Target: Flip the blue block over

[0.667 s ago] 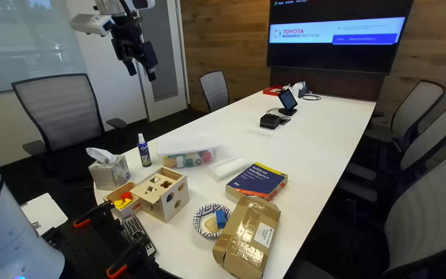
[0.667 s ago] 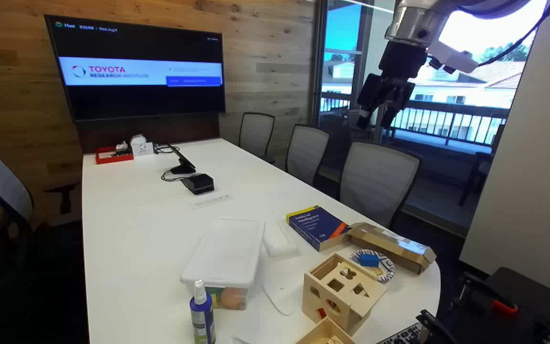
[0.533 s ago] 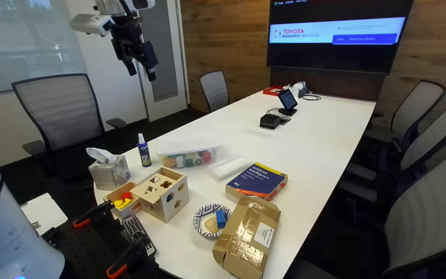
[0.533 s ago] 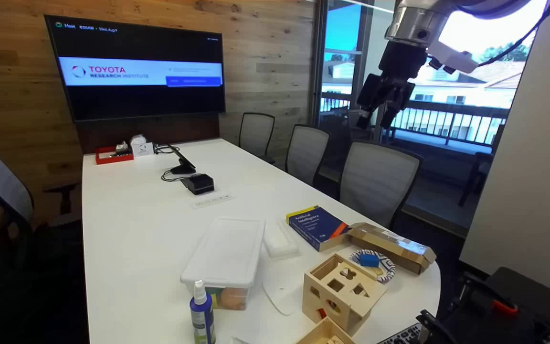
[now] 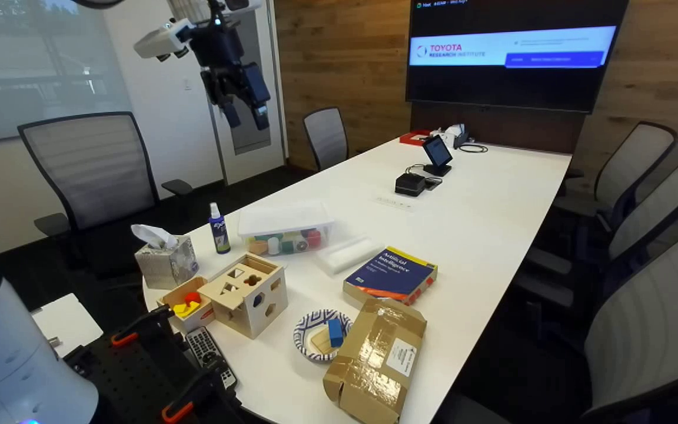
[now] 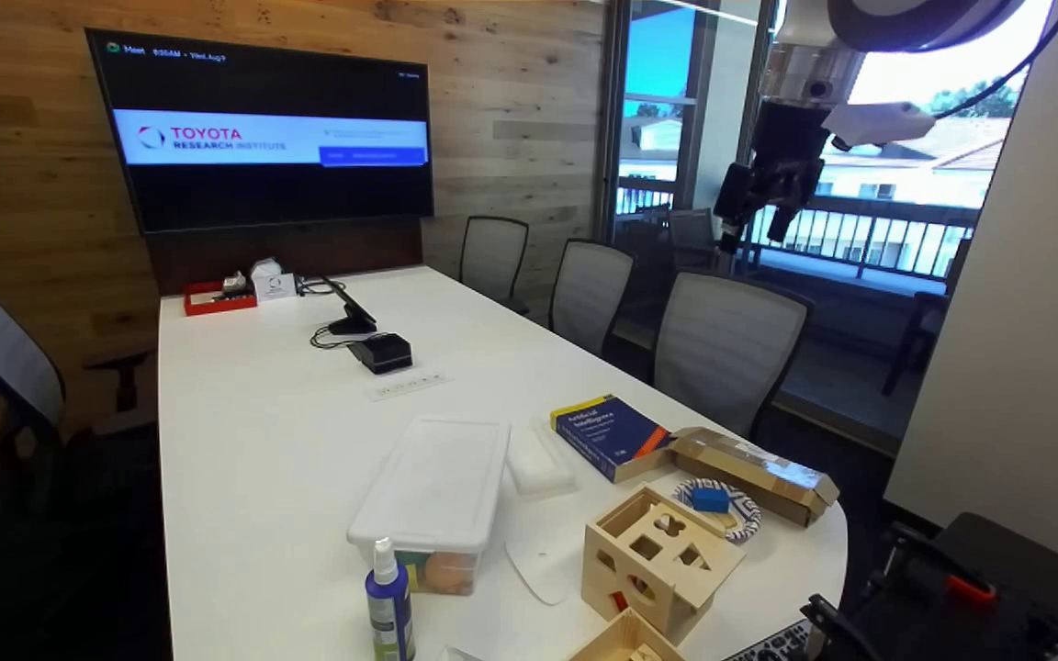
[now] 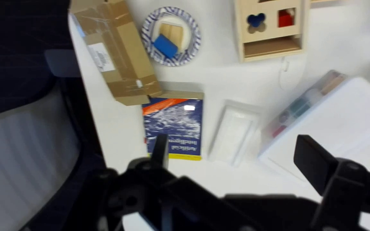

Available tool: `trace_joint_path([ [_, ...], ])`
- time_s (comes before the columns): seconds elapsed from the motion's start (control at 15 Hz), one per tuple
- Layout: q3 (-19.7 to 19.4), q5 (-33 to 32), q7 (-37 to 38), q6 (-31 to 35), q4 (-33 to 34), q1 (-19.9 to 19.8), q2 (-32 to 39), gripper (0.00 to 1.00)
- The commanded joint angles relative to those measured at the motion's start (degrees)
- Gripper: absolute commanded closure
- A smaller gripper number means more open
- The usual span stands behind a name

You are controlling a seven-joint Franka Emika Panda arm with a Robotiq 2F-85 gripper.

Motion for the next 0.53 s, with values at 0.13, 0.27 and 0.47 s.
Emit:
trace_joint_path([
  [0.13,-1.1,-15.5,0.6,3.8,3.7,-8.5,13.7,0.00],
  [0.27,-2.4,-18.6,-0.8,5.9,4.8,-8.8,20.0,0.00],
  [0.47,-5.7,-18.0,-8.0,12.2,6.1,-7.1,29.1,0.00],
])
